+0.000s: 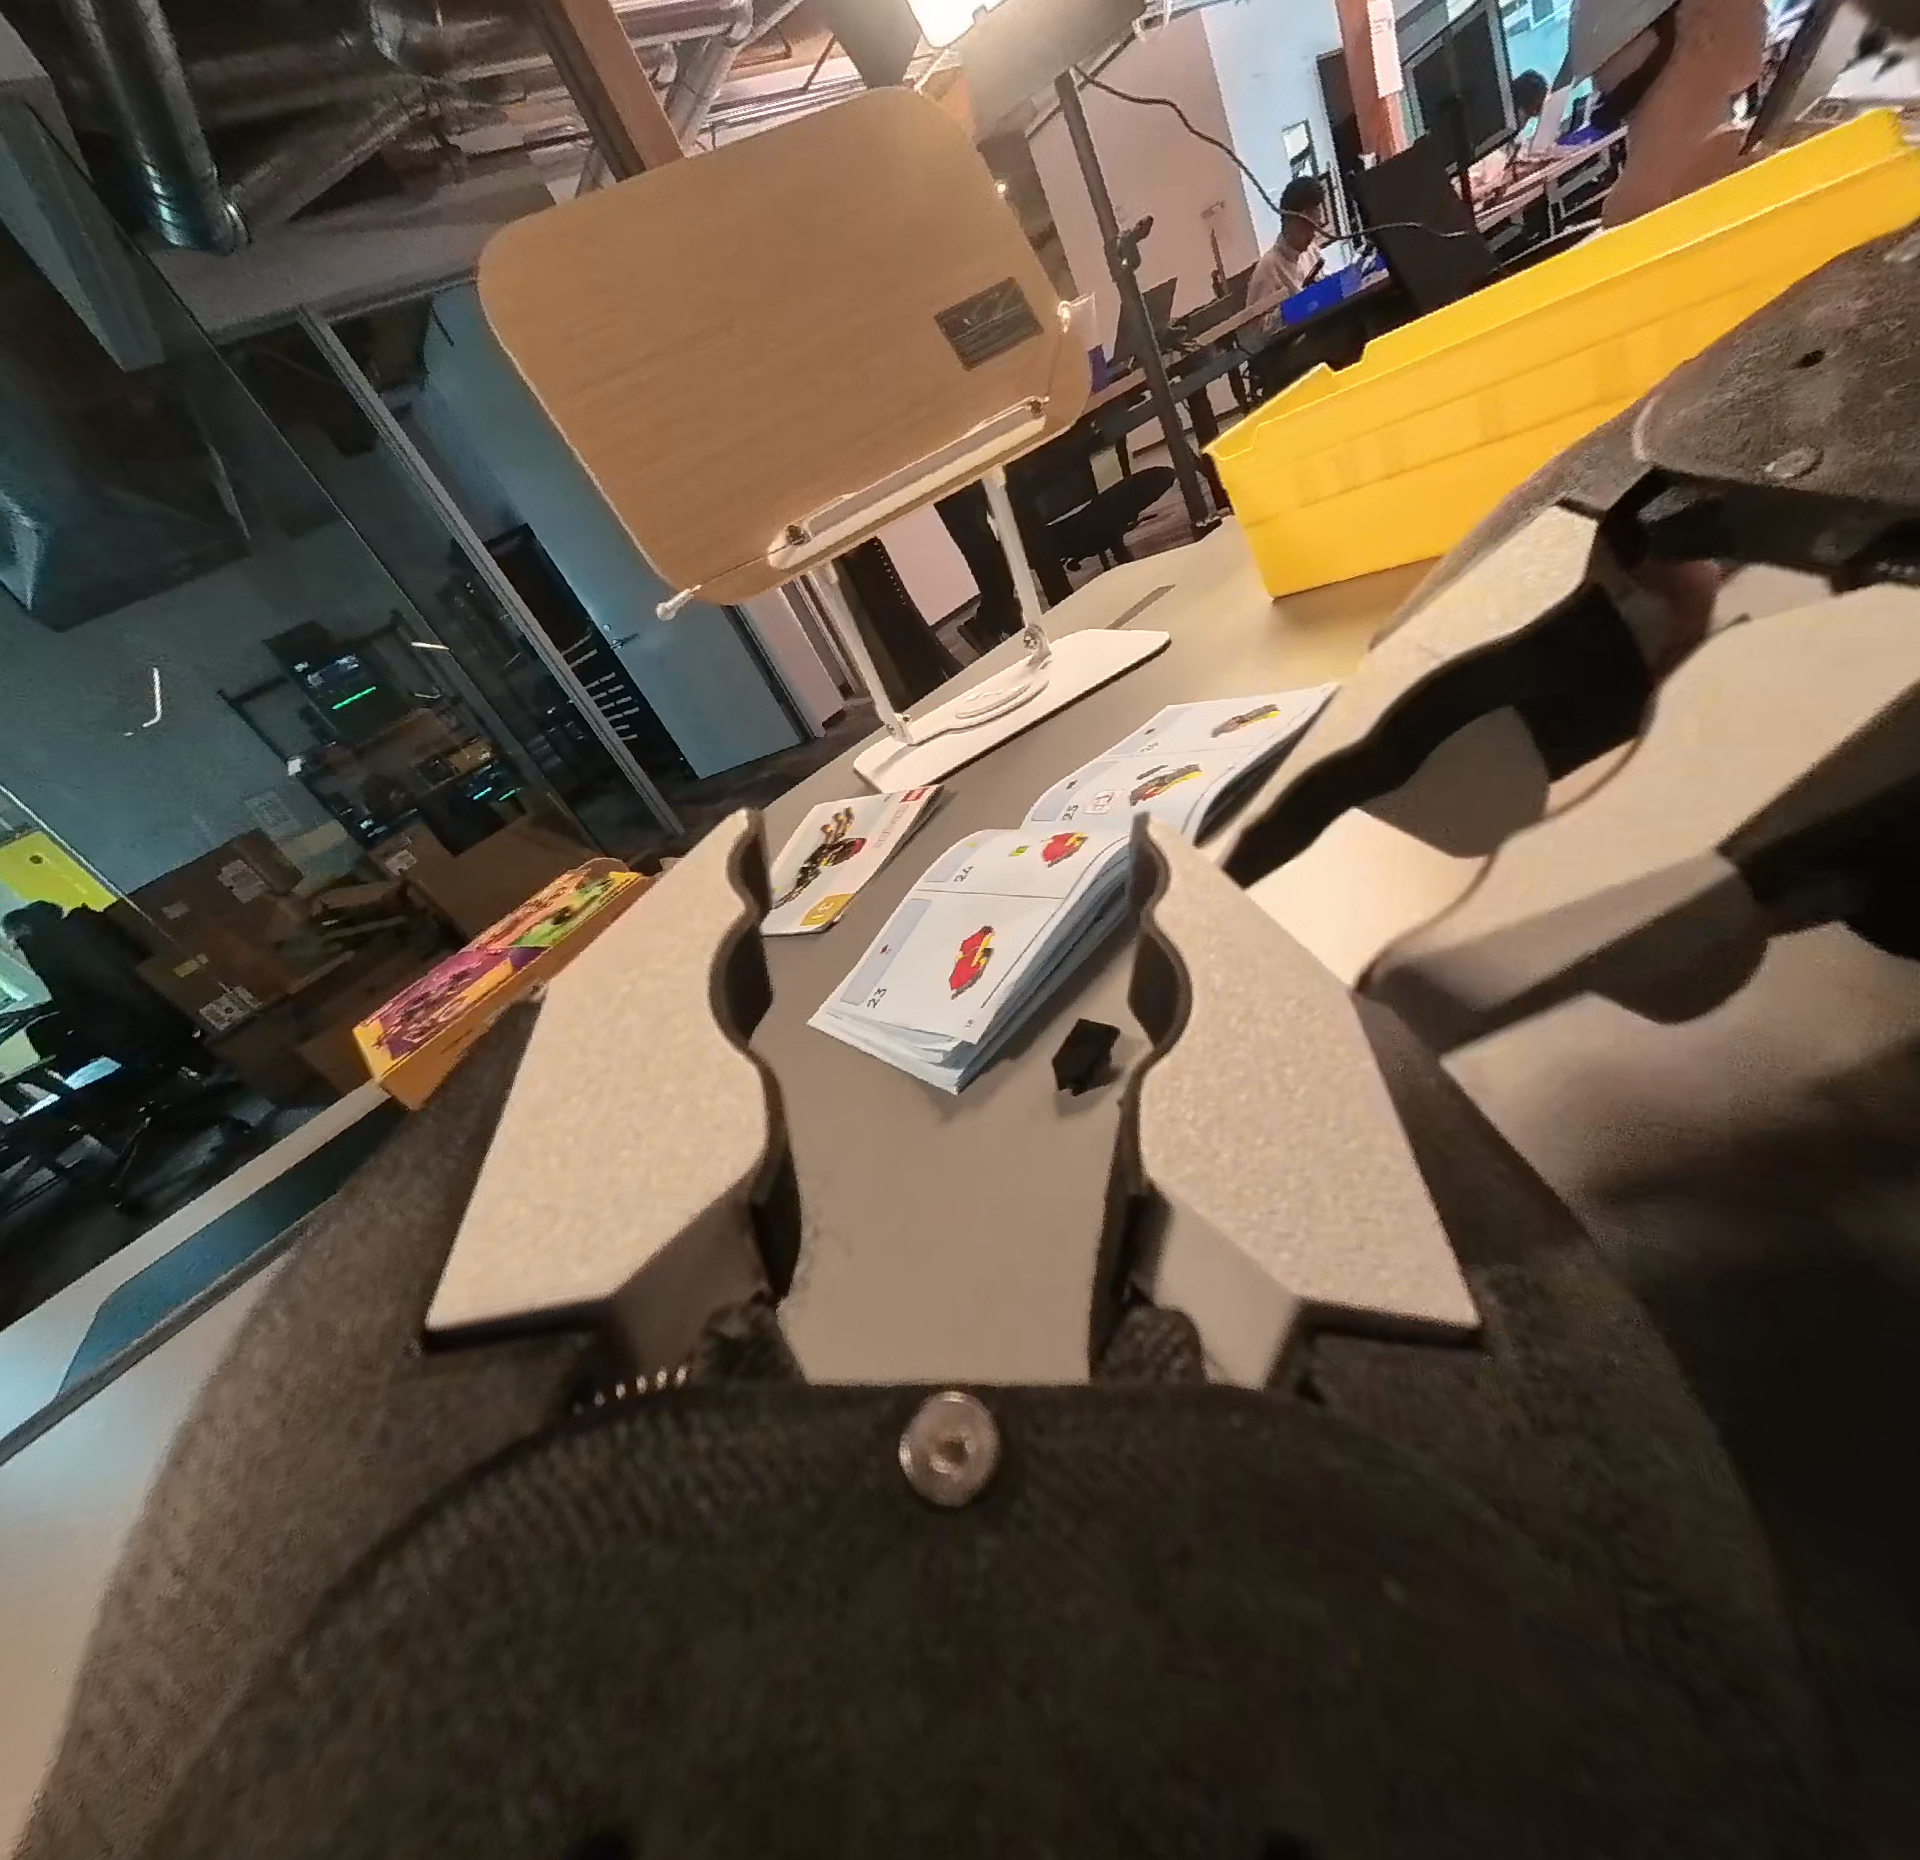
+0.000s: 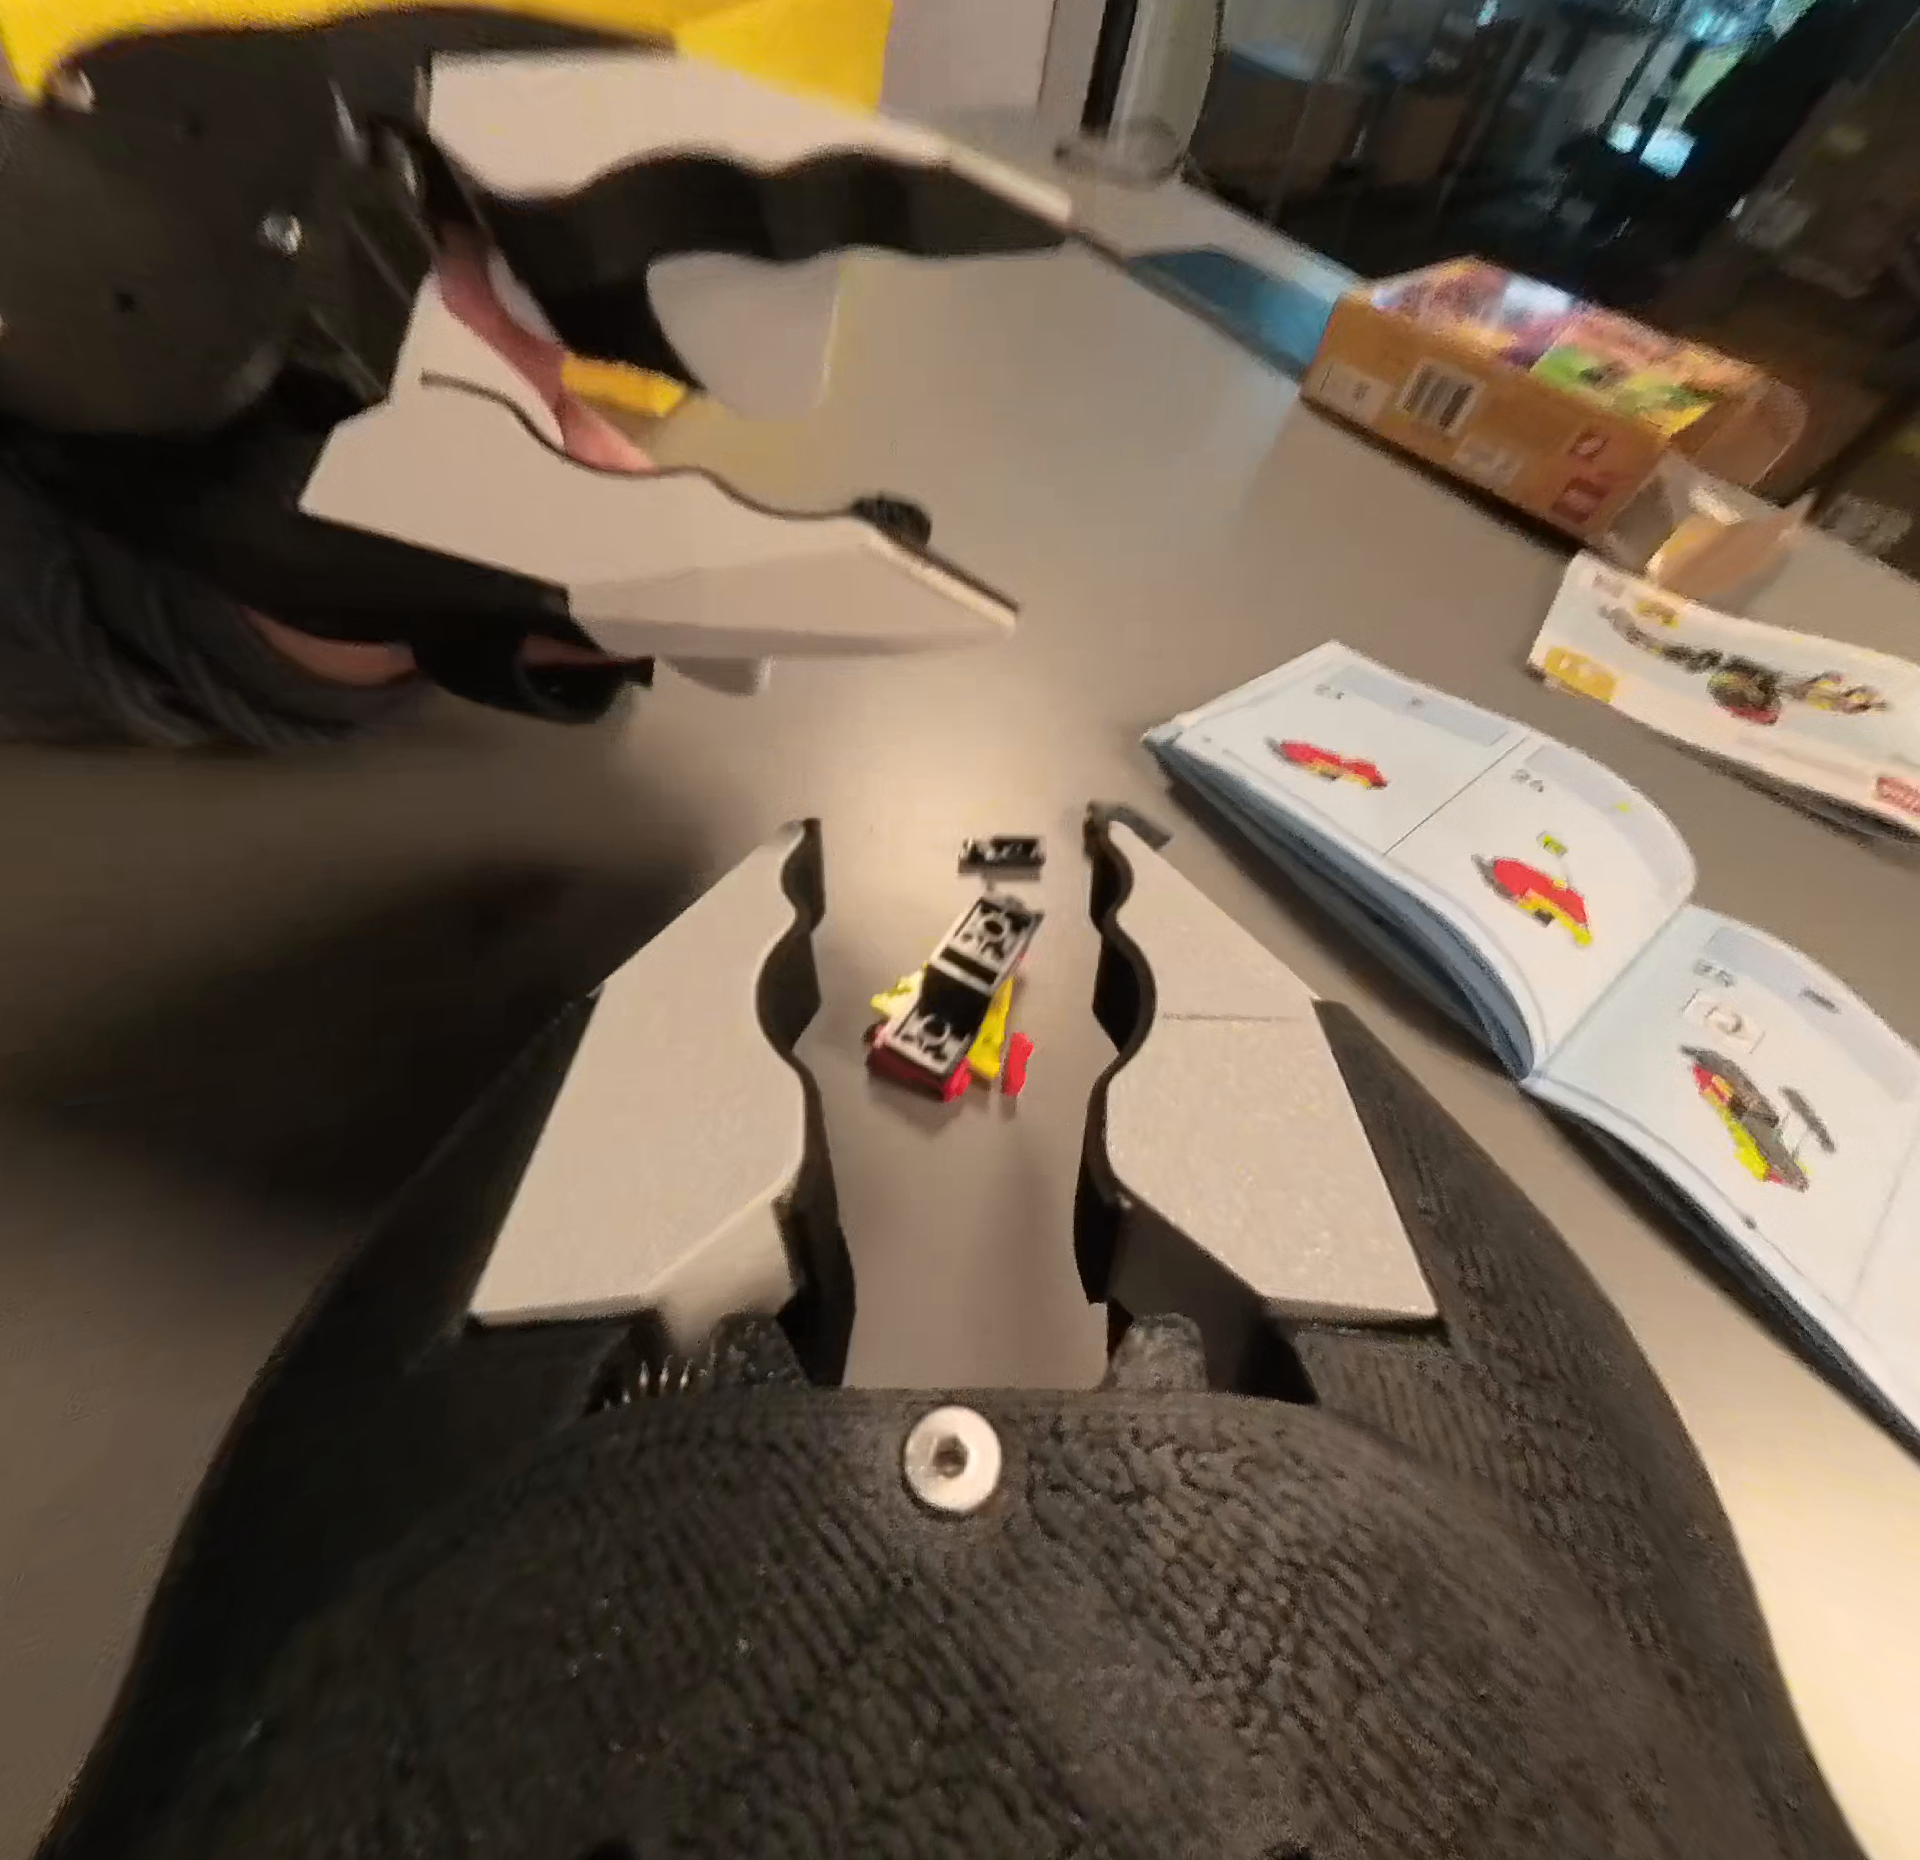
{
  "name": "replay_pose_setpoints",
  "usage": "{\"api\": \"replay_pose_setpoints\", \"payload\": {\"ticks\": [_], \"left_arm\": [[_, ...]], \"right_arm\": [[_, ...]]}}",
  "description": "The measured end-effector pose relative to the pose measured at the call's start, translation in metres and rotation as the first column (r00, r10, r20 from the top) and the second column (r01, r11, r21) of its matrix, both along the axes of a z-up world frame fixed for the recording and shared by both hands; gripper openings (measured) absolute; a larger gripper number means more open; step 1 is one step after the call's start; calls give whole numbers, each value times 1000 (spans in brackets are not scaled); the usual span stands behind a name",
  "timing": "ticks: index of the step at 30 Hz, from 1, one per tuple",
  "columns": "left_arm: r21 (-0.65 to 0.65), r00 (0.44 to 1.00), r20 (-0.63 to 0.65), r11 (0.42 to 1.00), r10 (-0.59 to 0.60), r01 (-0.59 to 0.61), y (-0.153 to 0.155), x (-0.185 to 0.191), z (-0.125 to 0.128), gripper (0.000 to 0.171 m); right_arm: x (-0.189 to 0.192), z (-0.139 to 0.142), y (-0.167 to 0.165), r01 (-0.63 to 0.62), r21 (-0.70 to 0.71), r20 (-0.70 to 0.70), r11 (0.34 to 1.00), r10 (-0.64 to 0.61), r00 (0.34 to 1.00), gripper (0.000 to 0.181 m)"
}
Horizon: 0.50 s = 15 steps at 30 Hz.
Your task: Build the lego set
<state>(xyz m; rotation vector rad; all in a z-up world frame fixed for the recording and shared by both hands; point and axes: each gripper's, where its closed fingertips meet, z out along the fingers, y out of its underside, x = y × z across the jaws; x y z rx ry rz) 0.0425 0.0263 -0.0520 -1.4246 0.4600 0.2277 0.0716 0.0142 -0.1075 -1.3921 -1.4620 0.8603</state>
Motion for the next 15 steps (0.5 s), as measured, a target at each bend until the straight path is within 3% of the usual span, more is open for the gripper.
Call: {"api": "replay_pose_setpoints", "payload": {"ticks": [6, 15], "left_arm": [[14, 998, 59, 1000, 19, -20, -2, -11, 6, 68], [7, 996, 84, 1000, 16, -16, -2, -13, 7, 68]], "right_arm": [[-2, -3, 15, 64, -16, 19, 998, -63, 998, 49], [-2, -42, 11, 80, 70, 281, 994, -97, 955, 42]]}}
